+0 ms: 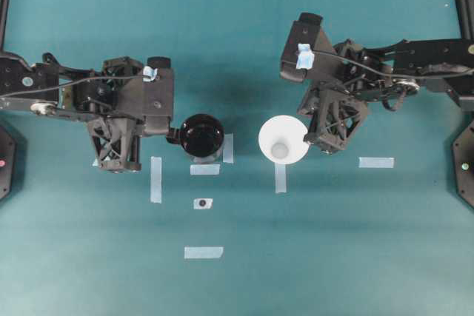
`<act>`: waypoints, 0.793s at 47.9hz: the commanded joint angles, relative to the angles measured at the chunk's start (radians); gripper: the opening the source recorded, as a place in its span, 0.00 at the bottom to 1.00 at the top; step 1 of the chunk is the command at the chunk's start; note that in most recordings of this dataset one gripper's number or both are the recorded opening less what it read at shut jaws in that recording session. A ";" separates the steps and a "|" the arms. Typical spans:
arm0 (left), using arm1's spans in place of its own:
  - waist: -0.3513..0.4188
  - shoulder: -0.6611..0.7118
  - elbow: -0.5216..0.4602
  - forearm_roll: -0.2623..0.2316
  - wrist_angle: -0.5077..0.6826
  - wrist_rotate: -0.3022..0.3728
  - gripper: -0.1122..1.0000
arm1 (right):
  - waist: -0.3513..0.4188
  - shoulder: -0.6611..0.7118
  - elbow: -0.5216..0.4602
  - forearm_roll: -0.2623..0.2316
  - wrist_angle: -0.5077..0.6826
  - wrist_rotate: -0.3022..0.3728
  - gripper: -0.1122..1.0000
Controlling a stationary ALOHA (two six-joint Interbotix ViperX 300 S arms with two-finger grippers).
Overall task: Holding the cup holder with the left arm, the right arm places the cup into the cup holder.
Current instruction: 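Lower left gripper onto black holder rim and right gripper onto white cup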
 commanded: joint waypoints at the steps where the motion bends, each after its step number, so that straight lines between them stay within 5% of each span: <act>1: -0.002 -0.009 -0.025 0.005 -0.021 0.000 0.13 | 0.005 -0.011 -0.029 0.003 -0.006 -0.009 0.17; 7: -0.002 -0.005 -0.028 0.005 -0.032 0.003 0.13 | 0.005 -0.011 -0.035 0.003 -0.008 -0.008 0.32; 14: -0.002 0.015 -0.021 0.002 -0.032 0.009 0.16 | 0.005 -0.002 -0.034 0.003 -0.014 0.000 0.67; 21: -0.003 0.052 -0.020 0.005 -0.040 0.037 0.45 | 0.017 0.011 -0.037 -0.003 -0.011 -0.003 0.97; 31: -0.005 0.101 -0.035 0.005 -0.038 0.054 0.94 | 0.015 0.031 -0.037 -0.005 -0.014 0.000 0.99; 38: -0.005 0.114 -0.041 0.005 -0.040 0.064 0.90 | 0.015 0.054 -0.038 -0.005 -0.014 0.002 0.99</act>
